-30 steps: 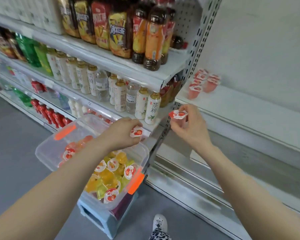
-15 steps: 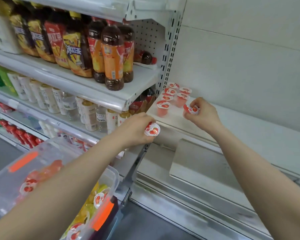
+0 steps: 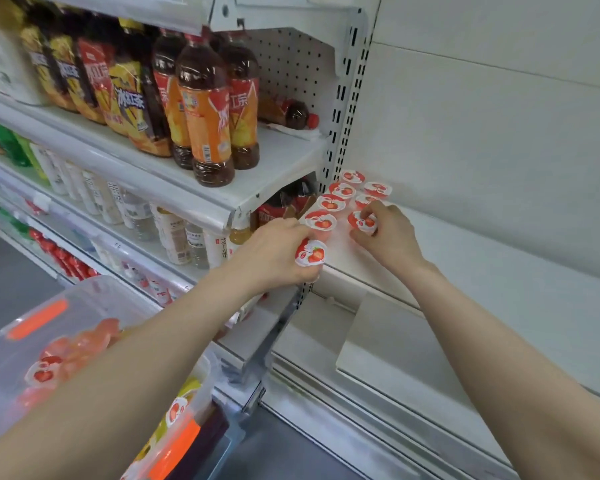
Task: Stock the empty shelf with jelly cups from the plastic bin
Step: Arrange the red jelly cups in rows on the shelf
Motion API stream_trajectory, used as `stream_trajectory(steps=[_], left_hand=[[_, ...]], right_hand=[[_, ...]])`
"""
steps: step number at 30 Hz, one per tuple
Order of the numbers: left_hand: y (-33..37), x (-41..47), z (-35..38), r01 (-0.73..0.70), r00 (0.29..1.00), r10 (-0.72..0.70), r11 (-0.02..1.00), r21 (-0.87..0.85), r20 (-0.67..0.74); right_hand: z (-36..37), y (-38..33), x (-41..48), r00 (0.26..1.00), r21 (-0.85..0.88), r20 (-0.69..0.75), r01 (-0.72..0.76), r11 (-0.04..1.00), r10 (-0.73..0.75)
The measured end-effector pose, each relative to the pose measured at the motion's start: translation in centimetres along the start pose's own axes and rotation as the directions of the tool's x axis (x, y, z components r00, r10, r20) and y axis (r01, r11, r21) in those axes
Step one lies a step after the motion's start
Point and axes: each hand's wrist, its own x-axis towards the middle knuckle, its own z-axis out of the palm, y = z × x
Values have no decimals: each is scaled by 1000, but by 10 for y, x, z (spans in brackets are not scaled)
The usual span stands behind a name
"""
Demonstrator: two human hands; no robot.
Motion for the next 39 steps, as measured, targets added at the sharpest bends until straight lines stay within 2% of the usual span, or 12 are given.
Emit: stream_trajectory(steps=[4, 10, 15, 18, 21, 32, 39], left_hand=[[11, 11, 3, -45, 998, 46, 998, 34, -37], [22, 36, 17, -55, 996, 62, 993, 101, -67], [31, 57, 27, -76, 993, 89, 983, 169, -73], [30, 68, 34, -64, 997, 70, 974, 217, -18], [29, 72, 41, -20, 999, 25, 975, 219, -22], [34, 69, 50, 83, 995, -71, 979, 184, -72], [35, 62, 40, 58, 998, -51, 980, 188, -44]], right_hand=[[2, 9, 1, 998, 0, -12, 55, 998, -55], [-7, 23, 3, 981, -168, 28, 195, 966, -193], [-29, 39, -1, 963, -214, 22, 267, 940, -268], [-38, 48, -1, 964, -241, -26, 251, 937, -265], [-42, 56, 1, 967, -254, -50, 228, 940, -248], [-40, 64, 4, 971, -270, -7, 228, 935, -239], [-50, 58, 1, 959, -345, 9, 269, 899, -284]])
